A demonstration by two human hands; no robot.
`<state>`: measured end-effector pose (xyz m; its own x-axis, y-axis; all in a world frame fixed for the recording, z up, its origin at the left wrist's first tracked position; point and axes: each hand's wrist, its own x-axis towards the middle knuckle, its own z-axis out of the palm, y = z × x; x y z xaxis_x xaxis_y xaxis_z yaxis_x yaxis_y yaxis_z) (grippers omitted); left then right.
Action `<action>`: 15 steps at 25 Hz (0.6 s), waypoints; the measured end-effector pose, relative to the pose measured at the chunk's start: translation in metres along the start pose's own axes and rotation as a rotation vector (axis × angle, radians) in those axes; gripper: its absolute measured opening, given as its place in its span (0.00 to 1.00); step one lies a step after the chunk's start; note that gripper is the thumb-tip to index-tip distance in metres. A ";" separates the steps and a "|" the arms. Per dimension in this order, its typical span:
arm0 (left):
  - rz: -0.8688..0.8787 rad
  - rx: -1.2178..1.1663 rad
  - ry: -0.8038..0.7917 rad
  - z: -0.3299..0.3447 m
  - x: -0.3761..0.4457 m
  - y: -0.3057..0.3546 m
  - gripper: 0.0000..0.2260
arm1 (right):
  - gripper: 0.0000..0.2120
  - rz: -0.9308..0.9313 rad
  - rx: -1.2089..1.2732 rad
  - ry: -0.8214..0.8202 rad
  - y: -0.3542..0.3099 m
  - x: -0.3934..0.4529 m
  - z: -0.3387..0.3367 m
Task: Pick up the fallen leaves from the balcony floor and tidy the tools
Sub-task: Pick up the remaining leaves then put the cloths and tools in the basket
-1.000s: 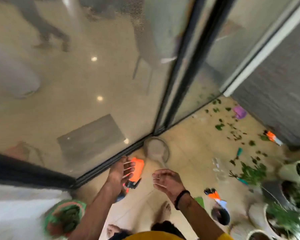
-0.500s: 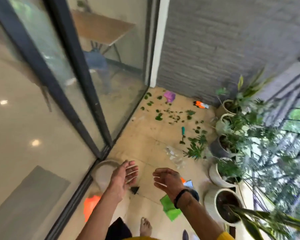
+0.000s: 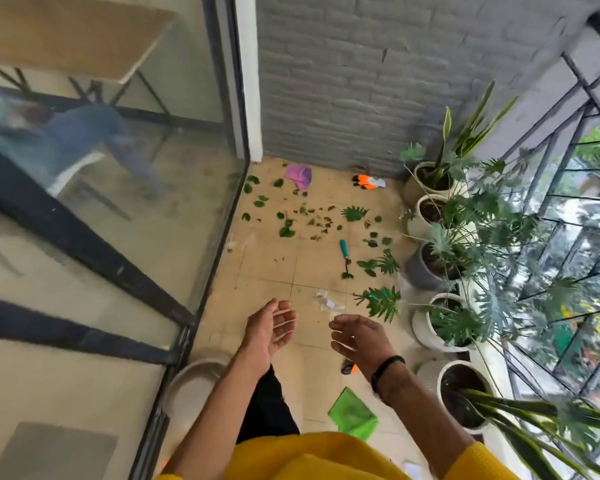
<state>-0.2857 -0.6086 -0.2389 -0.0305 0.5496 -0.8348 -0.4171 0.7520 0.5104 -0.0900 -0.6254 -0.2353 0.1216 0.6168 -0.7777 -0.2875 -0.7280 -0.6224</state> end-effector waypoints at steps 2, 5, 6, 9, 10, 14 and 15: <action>-0.035 0.054 -0.024 0.011 0.043 0.039 0.13 | 0.13 0.015 0.035 0.073 -0.021 0.036 0.018; -0.106 0.145 -0.008 0.019 0.089 0.108 0.14 | 0.13 0.064 0.065 0.190 -0.053 0.074 0.048; -0.119 0.171 -0.014 0.020 0.102 0.129 0.14 | 0.13 0.067 0.063 0.208 -0.063 0.084 0.059; -0.157 0.293 -0.033 0.032 0.142 0.183 0.15 | 0.13 0.078 0.123 0.296 -0.094 0.114 0.084; -0.168 0.351 -0.045 0.038 0.152 0.196 0.15 | 0.13 0.084 0.151 0.331 -0.102 0.120 0.090; -0.205 0.489 -0.121 0.089 0.190 0.229 0.14 | 0.12 0.096 0.282 0.429 -0.132 0.145 0.092; -0.219 0.535 -0.155 0.106 0.196 0.234 0.14 | 0.12 0.097 0.322 0.447 -0.139 0.151 0.089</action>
<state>-0.2931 -0.2864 -0.2614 0.1541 0.3777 -0.9130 0.1175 0.9105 0.3965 -0.1168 -0.4047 -0.2586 0.4508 0.3132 -0.8359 -0.5849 -0.6038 -0.5416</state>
